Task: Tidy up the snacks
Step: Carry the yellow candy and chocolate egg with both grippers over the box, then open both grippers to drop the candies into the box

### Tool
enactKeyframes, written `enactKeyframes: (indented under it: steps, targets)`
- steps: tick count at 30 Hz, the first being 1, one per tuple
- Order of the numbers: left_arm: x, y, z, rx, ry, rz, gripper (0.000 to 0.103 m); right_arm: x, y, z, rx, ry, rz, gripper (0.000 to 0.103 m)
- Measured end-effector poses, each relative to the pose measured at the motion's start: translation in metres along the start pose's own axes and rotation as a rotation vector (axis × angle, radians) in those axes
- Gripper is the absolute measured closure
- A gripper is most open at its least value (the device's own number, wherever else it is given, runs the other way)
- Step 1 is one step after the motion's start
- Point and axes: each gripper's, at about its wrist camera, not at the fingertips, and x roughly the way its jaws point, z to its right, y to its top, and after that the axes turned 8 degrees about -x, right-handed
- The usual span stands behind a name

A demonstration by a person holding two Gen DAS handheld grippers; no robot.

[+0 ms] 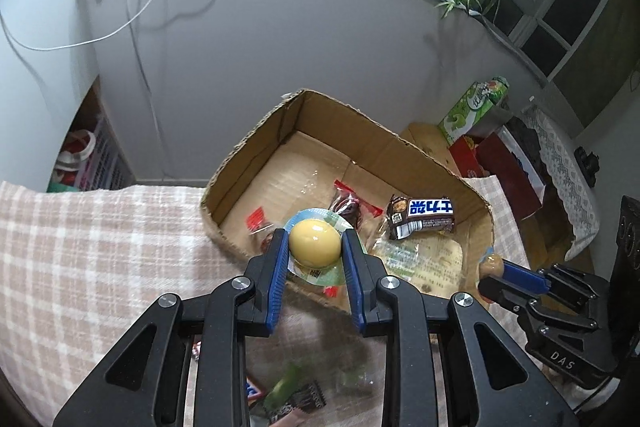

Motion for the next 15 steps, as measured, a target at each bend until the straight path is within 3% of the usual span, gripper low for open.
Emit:
enactKeyframes:
  steps: [15]
  targets:
    - [0.014,0.002,0.012,0.014,0.005,-0.039,0.077,0.008,0.001,0.003,-0.004,-0.015,-0.017,0.075]
